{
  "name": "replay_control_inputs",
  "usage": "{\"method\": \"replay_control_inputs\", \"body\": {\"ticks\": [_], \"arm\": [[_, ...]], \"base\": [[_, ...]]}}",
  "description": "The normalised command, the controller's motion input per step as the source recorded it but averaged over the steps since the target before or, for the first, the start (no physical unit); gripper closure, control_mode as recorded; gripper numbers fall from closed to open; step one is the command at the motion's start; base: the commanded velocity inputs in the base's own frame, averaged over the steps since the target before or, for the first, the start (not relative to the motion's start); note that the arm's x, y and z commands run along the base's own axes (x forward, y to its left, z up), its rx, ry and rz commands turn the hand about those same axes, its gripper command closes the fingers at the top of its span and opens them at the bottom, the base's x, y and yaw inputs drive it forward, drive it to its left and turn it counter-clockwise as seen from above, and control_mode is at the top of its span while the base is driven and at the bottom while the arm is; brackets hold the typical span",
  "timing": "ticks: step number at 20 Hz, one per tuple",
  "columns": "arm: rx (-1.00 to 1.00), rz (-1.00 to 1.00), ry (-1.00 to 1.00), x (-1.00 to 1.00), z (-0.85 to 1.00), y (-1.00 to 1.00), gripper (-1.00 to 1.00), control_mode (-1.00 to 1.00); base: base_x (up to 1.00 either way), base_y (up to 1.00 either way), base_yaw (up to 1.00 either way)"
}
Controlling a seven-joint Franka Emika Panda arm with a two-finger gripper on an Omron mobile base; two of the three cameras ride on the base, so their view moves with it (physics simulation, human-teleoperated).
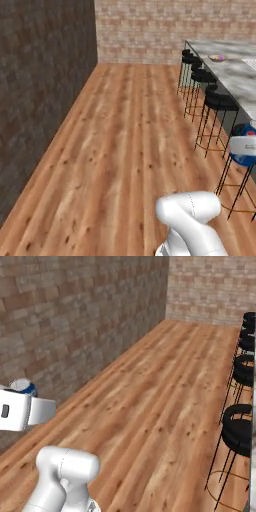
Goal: Open the fridge, grab two sodas, and place both sodas inside the bowl with ice on the dining counter.
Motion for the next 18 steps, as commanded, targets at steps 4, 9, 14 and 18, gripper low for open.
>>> {"method": "replay_control_inputs", "body": {"ticks": [4,9,14,18], "arm": [[0.00,0.00,0.00,0.00,0.00,0.00,1.00,1.00],[0.00,0.00,0.00,0.00,0.00,0.00,1.00,1.00],[0.00,0.00,0.00,0.00,0.00,0.00,1.00,1.00],[0.00,0.00,0.00,0.00,0.00,0.00,1.00,1.00]], "base": [[0.60,0.20,-0.46],[0.59,0.22,-0.46],[0.81,0.56,-0.40],[0.98,0.80,-0.30]]}}
